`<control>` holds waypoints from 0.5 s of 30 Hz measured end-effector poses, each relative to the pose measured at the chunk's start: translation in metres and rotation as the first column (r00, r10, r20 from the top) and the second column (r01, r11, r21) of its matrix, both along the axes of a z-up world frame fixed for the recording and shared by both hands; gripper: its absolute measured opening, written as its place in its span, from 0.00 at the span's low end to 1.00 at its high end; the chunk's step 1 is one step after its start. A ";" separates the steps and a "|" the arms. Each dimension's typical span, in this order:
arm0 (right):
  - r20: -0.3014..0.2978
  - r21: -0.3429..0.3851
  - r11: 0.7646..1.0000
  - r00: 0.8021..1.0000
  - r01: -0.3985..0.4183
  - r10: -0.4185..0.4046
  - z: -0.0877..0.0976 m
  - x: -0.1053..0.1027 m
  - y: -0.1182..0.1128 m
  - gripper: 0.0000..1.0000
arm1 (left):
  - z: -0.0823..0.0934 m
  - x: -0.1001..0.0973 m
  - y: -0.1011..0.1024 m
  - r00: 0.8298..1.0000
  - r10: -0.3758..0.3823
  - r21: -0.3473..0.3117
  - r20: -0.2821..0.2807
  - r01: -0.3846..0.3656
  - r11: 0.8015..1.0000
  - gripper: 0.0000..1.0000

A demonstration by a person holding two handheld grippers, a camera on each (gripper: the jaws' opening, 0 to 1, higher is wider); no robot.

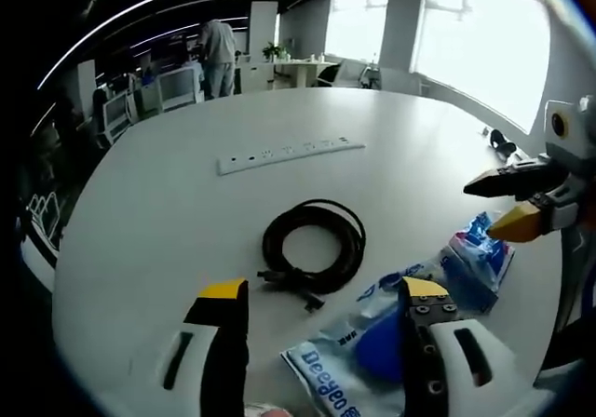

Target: Arrange the tabletop items into an orderly group along one side of the table until the central work area is clear of visible clutter.

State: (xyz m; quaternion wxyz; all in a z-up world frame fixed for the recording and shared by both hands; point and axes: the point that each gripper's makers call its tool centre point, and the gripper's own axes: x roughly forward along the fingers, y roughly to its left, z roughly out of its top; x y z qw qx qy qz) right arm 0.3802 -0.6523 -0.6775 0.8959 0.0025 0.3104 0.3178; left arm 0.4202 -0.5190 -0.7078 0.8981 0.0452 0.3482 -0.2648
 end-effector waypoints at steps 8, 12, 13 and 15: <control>-0.005 -0.002 1.000 1.000 -0.007 0.007 -0.003 0.006 0.007 0.45 | -0.001 0.006 0.002 1.000 0.002 -0.001 -0.004 -0.002 1.000 0.59; -0.006 -0.003 1.000 1.000 -0.007 0.007 -0.005 0.009 0.009 0.45 | -0.002 0.009 0.003 1.000 0.006 0.002 -0.007 -0.006 1.000 0.57; -0.007 -0.002 1.000 1.000 -0.006 0.006 -0.005 0.010 0.010 0.45 | -0.002 0.010 0.003 1.000 0.005 0.002 -0.007 -0.005 1.000 0.56; -0.009 0.000 1.000 1.000 -0.004 0.004 -0.006 0.011 0.011 0.45 | -0.003 0.011 0.003 1.000 0.004 0.003 -0.010 -0.004 1.000 0.56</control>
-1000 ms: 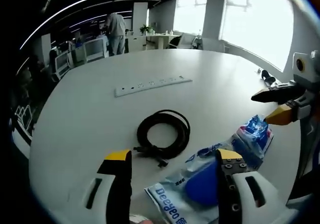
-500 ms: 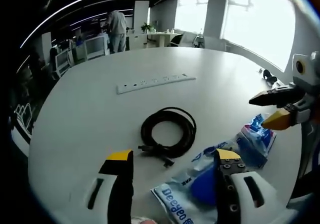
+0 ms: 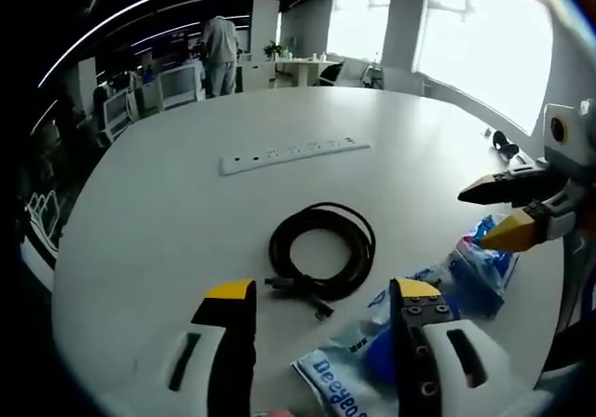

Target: Arrange the tabletop items into an orderly group along one side of the table until the central work area is clear of visible clutter.

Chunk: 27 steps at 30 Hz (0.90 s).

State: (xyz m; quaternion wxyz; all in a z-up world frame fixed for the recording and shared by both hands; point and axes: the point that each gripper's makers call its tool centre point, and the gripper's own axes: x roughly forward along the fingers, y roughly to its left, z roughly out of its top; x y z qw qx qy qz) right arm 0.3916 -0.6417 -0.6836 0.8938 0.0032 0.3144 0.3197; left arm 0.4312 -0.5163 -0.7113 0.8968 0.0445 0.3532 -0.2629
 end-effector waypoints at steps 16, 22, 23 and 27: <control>-0.009 0.003 1.000 1.000 0.009 -0.009 -0.010 0.011 0.008 0.42 | -0.006 0.010 0.000 1.000 0.023 -0.009 -0.019 -0.023 1.000 0.48; -0.015 0.003 1.000 1.000 0.016 -0.016 -0.016 0.015 0.011 0.41 | -0.007 0.016 -0.002 0.999 0.035 -0.007 -0.024 -0.035 0.999 0.44; -0.016 0.003 1.000 1.000 0.015 -0.015 -0.016 0.015 0.011 0.41 | -0.008 0.017 -0.002 0.999 0.036 -0.006 -0.023 -0.037 0.999 0.43; -0.021 0.009 1.000 0.999 0.024 -0.023 -0.019 0.017 0.013 0.40 | -0.010 0.019 -0.001 0.999 0.039 -0.003 -0.028 -0.039 0.999 0.42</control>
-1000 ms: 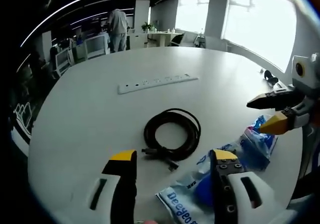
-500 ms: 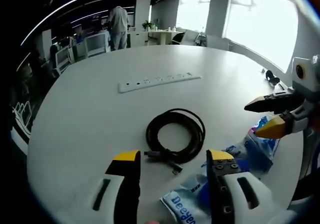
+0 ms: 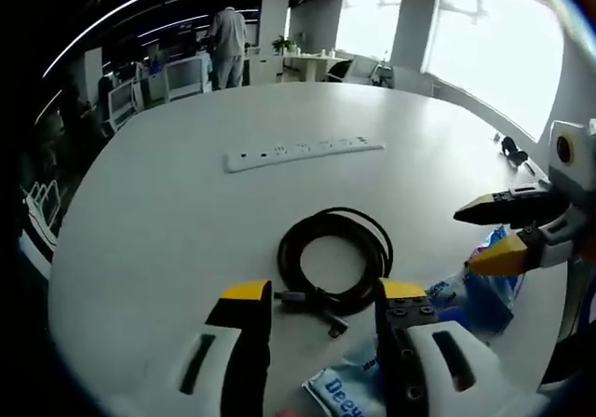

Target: Arrange the tabletop items into an orderly group along one side of the table until the central work area is clear of visible clutter.

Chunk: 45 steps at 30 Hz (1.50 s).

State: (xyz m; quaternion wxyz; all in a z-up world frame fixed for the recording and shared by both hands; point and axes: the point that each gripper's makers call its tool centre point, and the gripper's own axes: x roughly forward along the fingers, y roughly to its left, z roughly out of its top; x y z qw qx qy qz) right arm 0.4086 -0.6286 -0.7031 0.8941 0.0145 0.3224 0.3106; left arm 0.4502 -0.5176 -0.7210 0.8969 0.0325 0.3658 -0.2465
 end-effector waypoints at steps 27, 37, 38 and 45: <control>-0.026 0.010 0.999 0.999 0.037 -0.037 -0.019 0.024 0.011 0.36 | -0.015 0.013 0.009 0.998 0.049 0.007 -0.047 -0.049 0.999 0.33; -0.037 0.027 0.998 0.998 0.057 -0.056 -0.021 0.037 0.021 0.33 | -0.019 0.018 0.008 0.997 0.055 0.012 -0.060 -0.055 0.998 0.29; -0.039 0.027 0.998 0.998 0.058 -0.057 -0.022 0.038 0.022 0.33 | -0.020 0.018 0.008 0.997 0.054 0.014 -0.063 -0.054 0.998 0.28; -0.050 0.032 0.997 0.996 0.072 -0.070 -0.025 0.046 0.024 0.31 | -0.023 0.022 0.005 0.996 0.054 0.015 -0.072 -0.053 0.998 0.26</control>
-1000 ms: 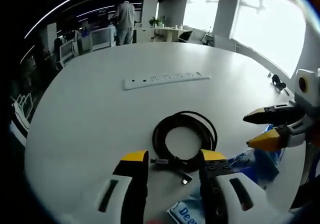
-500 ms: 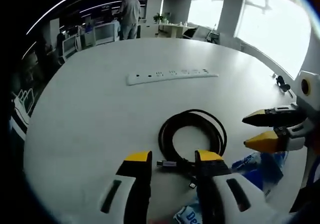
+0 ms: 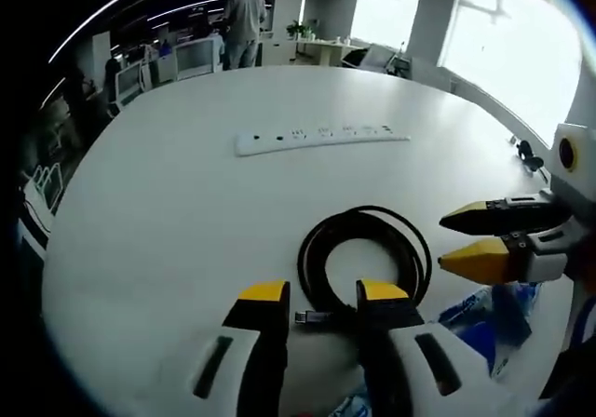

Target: Arrange the tabletop items into an orderly group along one side of the table until the central work area is clear of visible clutter.

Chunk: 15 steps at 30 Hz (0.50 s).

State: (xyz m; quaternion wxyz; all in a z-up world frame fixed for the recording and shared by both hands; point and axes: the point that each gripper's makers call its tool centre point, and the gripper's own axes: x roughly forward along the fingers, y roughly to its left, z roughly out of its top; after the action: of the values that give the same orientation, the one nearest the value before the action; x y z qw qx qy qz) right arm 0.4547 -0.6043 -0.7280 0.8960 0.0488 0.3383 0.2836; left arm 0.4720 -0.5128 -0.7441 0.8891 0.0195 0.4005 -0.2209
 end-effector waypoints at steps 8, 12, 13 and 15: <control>-0.015 -0.013 1.000 1.000 0.003 -0.003 -0.011 0.007 0.002 0.30 | -0.003 0.004 -0.002 1.000 0.004 0.004 -0.010 -0.004 1.000 0.24; -0.013 -0.014 1.000 1.000 0.002 -0.002 -0.010 0.009 0.006 0.29 | -0.002 0.005 -0.002 1.000 0.013 0.018 -0.014 -0.012 1.000 0.23; -0.011 -0.015 1.000 1.000 0.001 -0.001 -0.010 0.009 0.006 0.29 | -0.002 0.004 -0.002 1.000 0.012 0.016 -0.016 -0.012 1.000 0.23; -0.011 -0.015 1.000 1.000 -0.002 0.001 -0.011 0.010 0.007 0.29 | -0.004 0.004 -0.002 1.000 0.016 0.010 -0.021 -0.016 1.000 0.23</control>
State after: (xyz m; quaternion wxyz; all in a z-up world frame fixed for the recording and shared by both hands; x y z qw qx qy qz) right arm 0.4643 -0.5970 -0.7385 0.8943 0.0434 0.3453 0.2814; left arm 0.4763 -0.5149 -0.7480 0.8865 0.0184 0.4108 -0.2122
